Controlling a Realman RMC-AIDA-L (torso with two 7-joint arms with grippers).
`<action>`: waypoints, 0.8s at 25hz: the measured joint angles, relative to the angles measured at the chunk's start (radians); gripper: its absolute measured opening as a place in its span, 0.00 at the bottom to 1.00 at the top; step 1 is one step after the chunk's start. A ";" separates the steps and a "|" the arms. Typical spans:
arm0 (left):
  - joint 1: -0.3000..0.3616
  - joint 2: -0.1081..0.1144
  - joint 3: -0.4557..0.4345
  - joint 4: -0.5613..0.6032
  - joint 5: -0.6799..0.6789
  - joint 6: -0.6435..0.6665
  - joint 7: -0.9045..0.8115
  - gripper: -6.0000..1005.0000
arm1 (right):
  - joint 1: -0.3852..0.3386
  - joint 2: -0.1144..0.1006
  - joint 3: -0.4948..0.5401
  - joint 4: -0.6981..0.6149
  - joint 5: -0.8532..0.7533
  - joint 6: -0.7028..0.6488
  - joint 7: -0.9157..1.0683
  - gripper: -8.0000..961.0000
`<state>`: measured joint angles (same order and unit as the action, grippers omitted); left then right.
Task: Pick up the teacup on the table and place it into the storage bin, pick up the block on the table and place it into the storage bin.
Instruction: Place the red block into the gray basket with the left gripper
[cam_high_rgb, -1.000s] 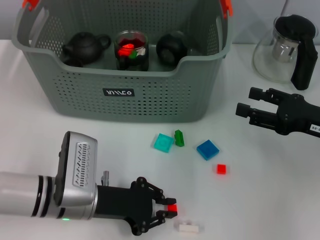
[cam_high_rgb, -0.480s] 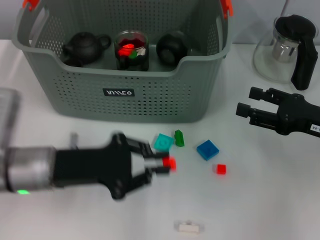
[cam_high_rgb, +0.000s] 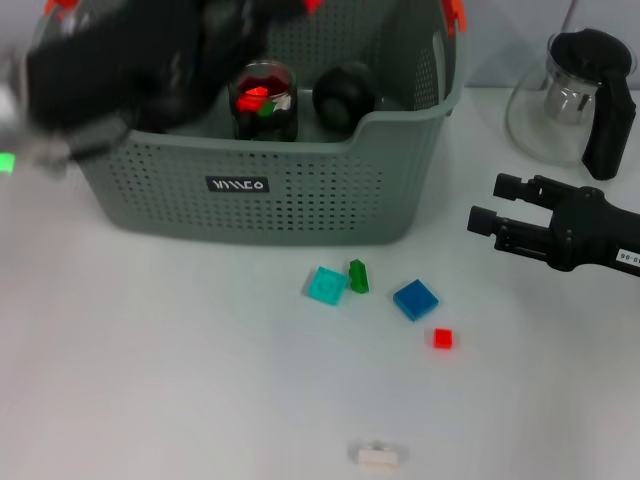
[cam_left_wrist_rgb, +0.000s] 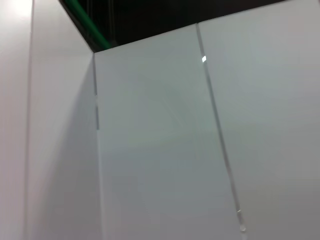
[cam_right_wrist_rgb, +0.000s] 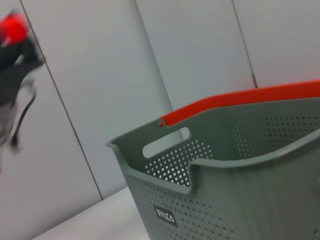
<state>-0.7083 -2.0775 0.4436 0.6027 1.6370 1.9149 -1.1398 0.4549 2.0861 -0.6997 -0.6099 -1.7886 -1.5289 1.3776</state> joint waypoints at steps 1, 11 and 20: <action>-0.013 -0.001 0.003 0.021 0.001 -0.027 -0.022 0.25 | 0.001 0.000 0.000 0.000 0.000 0.000 0.000 0.84; -0.136 0.083 0.413 0.334 0.343 -0.692 -0.621 0.29 | -0.002 0.000 -0.007 0.001 -0.001 0.001 0.000 0.84; -0.163 -0.009 0.543 0.371 0.802 -0.937 -0.804 0.32 | 0.001 0.001 -0.008 0.001 -0.002 0.006 0.000 0.84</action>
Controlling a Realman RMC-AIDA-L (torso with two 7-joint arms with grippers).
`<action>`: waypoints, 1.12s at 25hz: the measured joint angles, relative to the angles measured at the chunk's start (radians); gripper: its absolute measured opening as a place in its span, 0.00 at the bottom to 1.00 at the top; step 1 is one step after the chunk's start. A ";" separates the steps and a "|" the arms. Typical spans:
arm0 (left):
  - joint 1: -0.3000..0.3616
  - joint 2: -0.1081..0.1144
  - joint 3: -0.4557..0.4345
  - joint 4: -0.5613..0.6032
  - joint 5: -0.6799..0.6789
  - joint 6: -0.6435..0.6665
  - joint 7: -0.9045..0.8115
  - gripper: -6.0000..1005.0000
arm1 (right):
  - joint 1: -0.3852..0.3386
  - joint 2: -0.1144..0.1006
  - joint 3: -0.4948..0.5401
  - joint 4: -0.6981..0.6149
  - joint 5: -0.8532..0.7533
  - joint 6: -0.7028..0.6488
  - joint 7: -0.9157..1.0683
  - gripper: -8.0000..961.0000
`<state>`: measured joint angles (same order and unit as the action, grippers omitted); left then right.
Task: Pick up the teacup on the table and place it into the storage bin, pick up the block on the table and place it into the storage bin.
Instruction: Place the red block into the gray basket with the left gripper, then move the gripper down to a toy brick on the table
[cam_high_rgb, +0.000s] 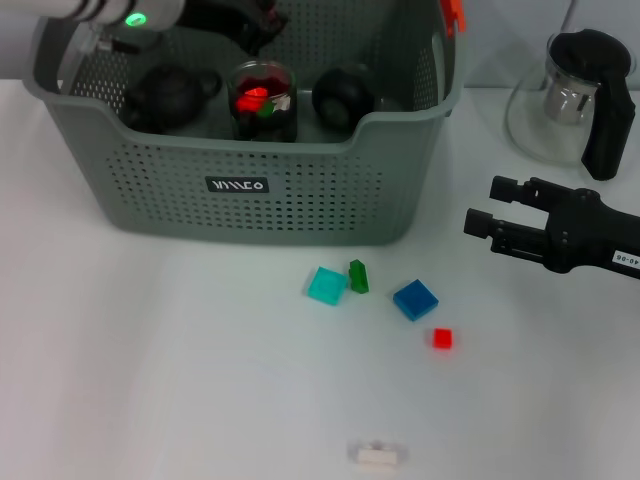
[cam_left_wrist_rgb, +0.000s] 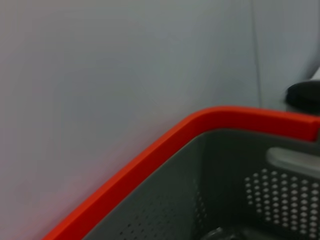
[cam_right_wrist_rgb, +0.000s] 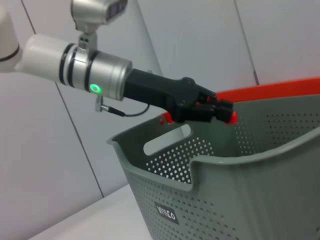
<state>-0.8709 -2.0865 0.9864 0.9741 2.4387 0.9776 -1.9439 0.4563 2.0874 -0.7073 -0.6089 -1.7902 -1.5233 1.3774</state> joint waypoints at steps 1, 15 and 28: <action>-0.002 -0.010 0.000 0.000 0.027 -0.022 -0.017 0.33 | 0.001 0.000 0.000 0.000 0.000 0.000 0.000 0.84; 0.113 -0.020 -0.129 0.047 -0.406 0.052 0.059 0.45 | 0.004 0.000 0.005 0.000 0.000 0.007 -0.002 0.84; 0.380 -0.024 -0.177 -0.263 -1.039 0.690 0.662 0.72 | 0.006 0.002 0.009 0.000 0.006 0.008 0.000 0.84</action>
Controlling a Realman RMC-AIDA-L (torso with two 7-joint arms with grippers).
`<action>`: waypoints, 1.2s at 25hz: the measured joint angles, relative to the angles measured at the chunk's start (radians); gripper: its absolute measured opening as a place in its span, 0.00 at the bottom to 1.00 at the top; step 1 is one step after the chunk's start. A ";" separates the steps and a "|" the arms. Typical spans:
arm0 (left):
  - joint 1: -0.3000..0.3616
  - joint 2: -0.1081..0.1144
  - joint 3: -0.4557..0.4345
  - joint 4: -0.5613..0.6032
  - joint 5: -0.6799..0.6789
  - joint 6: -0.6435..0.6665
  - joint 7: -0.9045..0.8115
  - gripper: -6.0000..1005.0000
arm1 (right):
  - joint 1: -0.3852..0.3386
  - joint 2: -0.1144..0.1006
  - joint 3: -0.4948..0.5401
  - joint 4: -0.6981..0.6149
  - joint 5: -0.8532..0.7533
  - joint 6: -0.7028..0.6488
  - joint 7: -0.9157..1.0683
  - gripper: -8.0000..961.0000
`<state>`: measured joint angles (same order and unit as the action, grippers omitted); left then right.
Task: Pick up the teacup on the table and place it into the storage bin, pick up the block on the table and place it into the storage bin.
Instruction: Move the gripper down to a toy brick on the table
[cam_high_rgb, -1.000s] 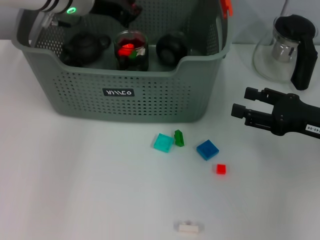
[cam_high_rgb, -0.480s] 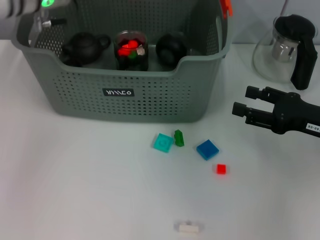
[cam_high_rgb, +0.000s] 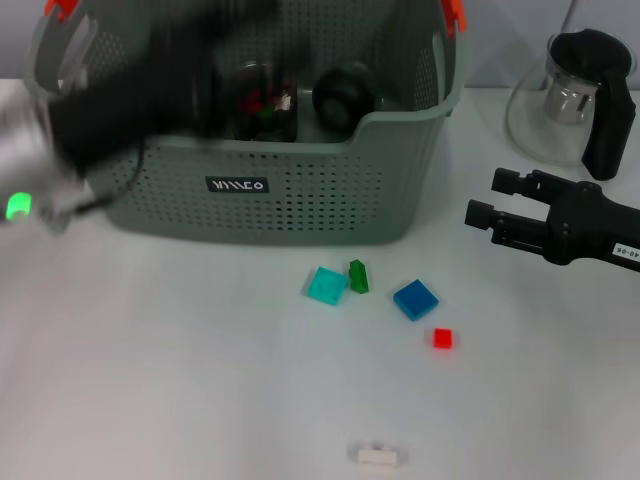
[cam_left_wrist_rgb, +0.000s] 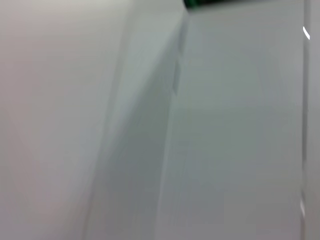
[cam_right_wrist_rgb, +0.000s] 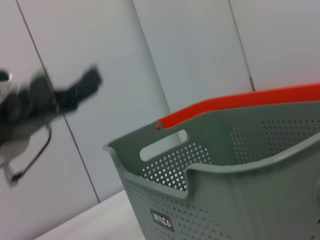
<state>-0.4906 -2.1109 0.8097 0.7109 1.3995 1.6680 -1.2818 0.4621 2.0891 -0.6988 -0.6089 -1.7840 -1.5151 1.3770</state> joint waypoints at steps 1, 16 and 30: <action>0.021 -0.001 -0.017 0.010 0.057 0.022 0.032 0.72 | 0.001 0.000 0.000 0.000 0.000 0.000 0.002 0.84; 0.099 -0.054 0.044 0.167 0.755 0.106 0.164 0.72 | -0.011 -0.001 -0.001 0.000 -0.006 0.000 0.015 0.84; 0.066 -0.067 0.291 -0.041 0.613 -0.116 0.262 0.59 | -0.003 -0.004 -0.001 0.000 -0.006 0.001 0.019 0.84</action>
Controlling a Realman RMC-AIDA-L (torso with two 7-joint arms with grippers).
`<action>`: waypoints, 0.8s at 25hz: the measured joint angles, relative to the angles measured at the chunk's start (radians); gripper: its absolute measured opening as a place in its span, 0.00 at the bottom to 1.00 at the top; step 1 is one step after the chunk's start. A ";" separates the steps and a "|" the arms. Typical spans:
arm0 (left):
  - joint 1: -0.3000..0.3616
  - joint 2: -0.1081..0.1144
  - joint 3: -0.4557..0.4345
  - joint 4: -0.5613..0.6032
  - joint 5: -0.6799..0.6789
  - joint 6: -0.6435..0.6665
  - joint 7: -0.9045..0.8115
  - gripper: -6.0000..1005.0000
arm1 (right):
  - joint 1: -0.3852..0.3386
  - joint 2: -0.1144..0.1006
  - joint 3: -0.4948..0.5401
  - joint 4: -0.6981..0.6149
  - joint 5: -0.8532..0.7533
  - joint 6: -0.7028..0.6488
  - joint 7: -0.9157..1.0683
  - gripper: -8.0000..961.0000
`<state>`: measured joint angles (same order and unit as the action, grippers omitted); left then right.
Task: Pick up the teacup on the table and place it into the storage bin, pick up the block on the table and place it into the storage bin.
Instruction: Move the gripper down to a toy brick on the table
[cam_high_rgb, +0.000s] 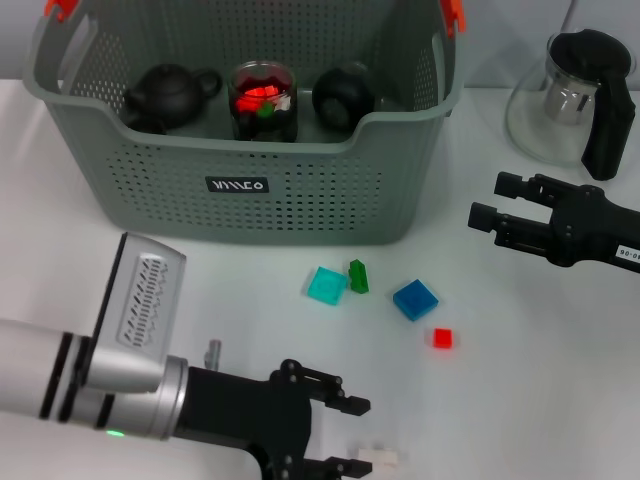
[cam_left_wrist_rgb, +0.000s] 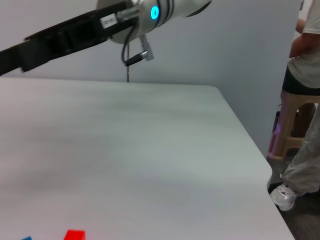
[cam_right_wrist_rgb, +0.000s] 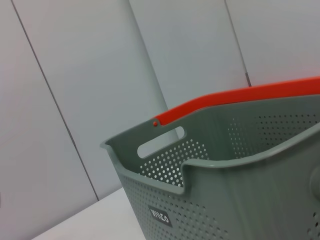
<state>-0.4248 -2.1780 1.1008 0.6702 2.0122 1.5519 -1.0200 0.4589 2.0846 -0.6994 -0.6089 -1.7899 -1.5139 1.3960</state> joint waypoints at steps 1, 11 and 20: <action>-0.003 0.000 0.006 -0.017 -0.010 -0.008 0.019 0.57 | 0.000 0.000 0.000 0.000 0.000 0.000 0.000 0.84; -0.021 0.000 0.050 -0.147 -0.082 -0.132 0.182 0.51 | 0.001 -0.002 0.000 0.000 0.000 0.003 0.000 0.84; -0.034 0.000 0.097 -0.182 -0.086 -0.198 0.197 0.45 | 0.001 -0.002 -0.001 0.000 0.000 0.011 0.000 0.84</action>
<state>-0.4585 -2.1783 1.1981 0.4881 1.9265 1.3539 -0.8234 0.4598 2.0831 -0.7005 -0.6089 -1.7900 -1.5025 1.3959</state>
